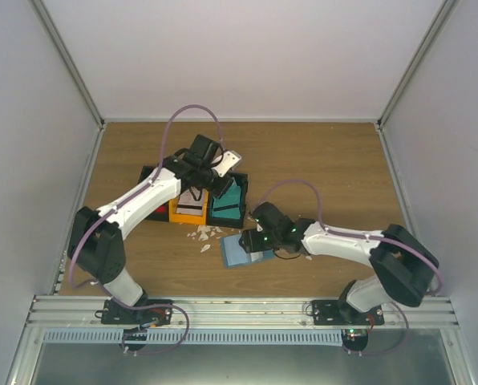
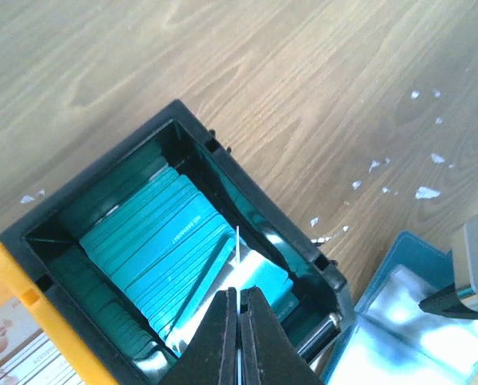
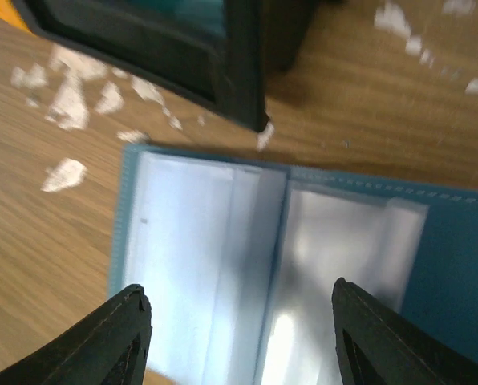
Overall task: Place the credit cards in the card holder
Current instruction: Pick up the credit card from the storage box.
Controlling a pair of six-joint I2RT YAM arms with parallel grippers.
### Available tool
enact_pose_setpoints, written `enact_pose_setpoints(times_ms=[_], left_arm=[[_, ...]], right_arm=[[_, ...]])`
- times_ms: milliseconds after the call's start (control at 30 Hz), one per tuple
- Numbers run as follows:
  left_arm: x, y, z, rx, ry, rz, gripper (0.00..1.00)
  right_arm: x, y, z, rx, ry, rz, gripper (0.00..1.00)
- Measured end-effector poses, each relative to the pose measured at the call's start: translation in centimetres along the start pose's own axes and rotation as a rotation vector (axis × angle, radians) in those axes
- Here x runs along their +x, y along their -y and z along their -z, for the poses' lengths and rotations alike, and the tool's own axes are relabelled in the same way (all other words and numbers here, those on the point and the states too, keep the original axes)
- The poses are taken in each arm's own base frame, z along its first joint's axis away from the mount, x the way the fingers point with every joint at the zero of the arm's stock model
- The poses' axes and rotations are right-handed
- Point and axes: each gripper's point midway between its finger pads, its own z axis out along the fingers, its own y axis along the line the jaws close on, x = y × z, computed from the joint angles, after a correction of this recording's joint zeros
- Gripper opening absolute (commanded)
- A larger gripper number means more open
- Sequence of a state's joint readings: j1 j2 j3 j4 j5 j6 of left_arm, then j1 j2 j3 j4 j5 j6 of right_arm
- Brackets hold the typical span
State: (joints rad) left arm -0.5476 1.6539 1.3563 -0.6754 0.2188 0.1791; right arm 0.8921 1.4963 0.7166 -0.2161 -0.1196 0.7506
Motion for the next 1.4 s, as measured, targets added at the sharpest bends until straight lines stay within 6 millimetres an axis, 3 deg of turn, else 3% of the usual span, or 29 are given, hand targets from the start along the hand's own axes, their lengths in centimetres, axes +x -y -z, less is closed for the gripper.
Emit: enact_pose_setpoints(times_ms=[167,333,500,667,900,1067,1133,1400], left_arm=[[-1.7,0.6,3.0,-0.001,0.135,0.092,0.00],[-3.5,2.6,7.5,0.088,0.342,0.264,0.00],[-5.7,4.8,12.6,0.231,0.540,0.388,0.00],[-6.6,6.4,15.7,0.377,0.655,0.492,0.00],[-6.1,7.6,15.9,0.511,0.666,0.598,0.00],[-6.2,8.1,16.4,0.569,0.673,0.628,0.00],[-6.2,8.2,16.4,0.576,0.674,0.630,0.00],[-5.6,8.1,17.0,0.565,0.695,0.641,0.00]], right_arm=[[-3.8,-1.5,4.6,-0.067,0.169,0.016,0.63],[-9.7,-3.4,12.5,-0.267,0.455,-0.002,0.63],[-12.5,-5.6,17.9,-0.453,0.619,0.022,0.60],[-12.9,-8.0,19.4,-0.602,0.623,0.041,0.47],[-13.0,-11.0,21.9,-0.804,0.631,0.068,0.34],[-12.9,-11.9,22.2,-0.877,0.606,0.066,0.23],[-12.9,-12.1,22.2,-0.893,0.597,0.063,0.25],[-13.1,-11.6,22.5,-0.867,0.621,0.034,0.48]])
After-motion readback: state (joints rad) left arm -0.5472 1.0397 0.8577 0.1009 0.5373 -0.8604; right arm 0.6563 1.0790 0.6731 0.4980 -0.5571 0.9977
